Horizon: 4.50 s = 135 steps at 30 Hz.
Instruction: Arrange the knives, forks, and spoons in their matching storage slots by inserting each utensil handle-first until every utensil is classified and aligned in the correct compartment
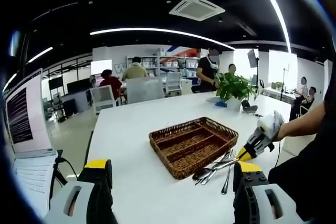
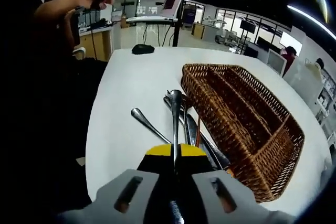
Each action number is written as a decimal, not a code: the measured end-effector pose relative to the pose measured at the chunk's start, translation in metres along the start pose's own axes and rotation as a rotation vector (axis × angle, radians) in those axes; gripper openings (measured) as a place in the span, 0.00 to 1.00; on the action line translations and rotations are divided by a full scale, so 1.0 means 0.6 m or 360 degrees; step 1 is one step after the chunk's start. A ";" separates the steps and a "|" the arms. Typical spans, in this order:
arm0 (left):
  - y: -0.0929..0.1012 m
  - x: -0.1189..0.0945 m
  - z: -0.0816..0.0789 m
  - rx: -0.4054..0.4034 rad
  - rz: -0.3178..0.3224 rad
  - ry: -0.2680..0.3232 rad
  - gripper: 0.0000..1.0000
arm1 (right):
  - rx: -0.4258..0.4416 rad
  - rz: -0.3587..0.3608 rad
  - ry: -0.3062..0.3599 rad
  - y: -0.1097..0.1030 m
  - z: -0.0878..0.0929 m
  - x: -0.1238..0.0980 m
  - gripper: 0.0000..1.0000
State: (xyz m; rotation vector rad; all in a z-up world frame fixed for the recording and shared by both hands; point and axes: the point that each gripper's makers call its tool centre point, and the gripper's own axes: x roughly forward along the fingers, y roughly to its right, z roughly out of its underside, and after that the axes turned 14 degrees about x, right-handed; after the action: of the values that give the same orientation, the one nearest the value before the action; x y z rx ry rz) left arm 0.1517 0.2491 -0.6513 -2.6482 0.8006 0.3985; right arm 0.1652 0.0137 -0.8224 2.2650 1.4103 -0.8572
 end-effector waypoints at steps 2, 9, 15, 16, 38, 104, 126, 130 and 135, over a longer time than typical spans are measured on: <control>-0.001 0.000 0.001 0.0000 0.0000 0.0001 1.00 | -0.0047 -0.0020 -0.0005 -0.004 -0.008 -0.007 0.00; 0.002 0.003 -0.002 -0.0002 0.0011 0.0010 1.00 | -0.0208 -0.0080 -0.0016 -0.013 -0.053 -0.042 0.00; 0.006 0.007 -0.006 -0.0004 0.0017 0.0021 1.00 | -0.0241 -0.0091 -0.0055 -0.008 -0.091 -0.075 0.00; 0.008 0.008 -0.006 0.0000 0.0022 0.0018 1.00 | -0.0264 -0.0093 -0.0051 -0.010 -0.098 -0.083 0.00; 0.027 0.013 -0.014 0.0046 0.0069 0.0022 1.00 | -0.0474 -0.0137 -0.0013 0.002 -0.247 -0.186 0.00; 0.038 0.039 -0.011 0.0011 0.0113 0.0008 1.00 | -0.0720 -0.0003 -0.0089 0.147 -0.301 -0.096 0.00; 0.026 0.048 -0.004 -0.0011 0.0120 0.0000 1.00 | -0.0683 0.0086 -0.0127 0.262 -0.315 -0.008 0.00; 0.028 0.048 -0.005 -0.0016 0.0130 -0.0001 1.00 | -0.0667 0.0110 -0.0137 0.280 -0.316 0.003 0.00; 0.026 0.052 0.000 -0.0031 0.0132 -0.0008 1.00 | -0.0681 0.0121 -0.0138 0.302 -0.326 0.016 0.00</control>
State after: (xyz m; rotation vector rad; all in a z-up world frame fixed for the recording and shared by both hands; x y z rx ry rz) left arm 0.1676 0.2221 -0.6665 -2.6373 0.9118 0.4367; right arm 0.3910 0.0495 -0.6853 1.9197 1.3123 -0.5572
